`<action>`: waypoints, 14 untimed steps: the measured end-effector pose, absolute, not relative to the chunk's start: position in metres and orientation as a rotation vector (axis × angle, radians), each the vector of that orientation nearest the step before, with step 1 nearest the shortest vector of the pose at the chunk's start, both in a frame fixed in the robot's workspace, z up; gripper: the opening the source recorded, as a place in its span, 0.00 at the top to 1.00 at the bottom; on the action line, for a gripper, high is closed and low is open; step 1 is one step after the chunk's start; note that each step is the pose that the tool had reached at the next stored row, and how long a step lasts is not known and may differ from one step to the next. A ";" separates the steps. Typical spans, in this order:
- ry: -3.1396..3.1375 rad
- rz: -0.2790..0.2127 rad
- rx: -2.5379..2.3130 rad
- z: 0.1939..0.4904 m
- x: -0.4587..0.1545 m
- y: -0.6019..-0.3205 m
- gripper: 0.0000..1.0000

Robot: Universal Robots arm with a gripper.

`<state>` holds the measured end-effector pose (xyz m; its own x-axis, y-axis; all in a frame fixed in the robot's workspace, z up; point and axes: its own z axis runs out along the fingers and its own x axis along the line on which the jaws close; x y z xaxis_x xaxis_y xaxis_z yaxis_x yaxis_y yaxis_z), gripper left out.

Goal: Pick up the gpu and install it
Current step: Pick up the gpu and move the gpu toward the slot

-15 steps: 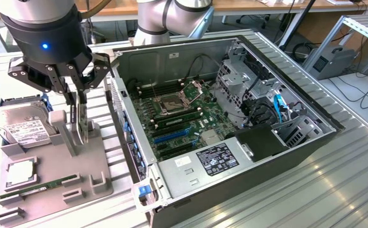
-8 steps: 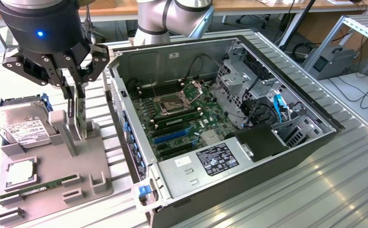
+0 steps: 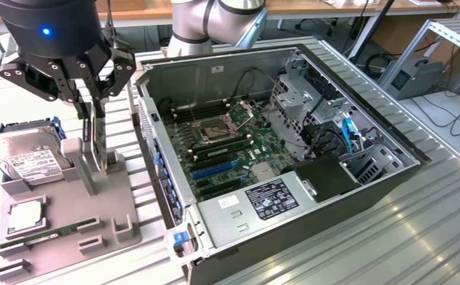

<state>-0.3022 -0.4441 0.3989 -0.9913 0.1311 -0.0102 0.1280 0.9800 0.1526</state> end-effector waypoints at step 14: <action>3.106 0.237 0.203 0.418 -0.302 -0.444 0.73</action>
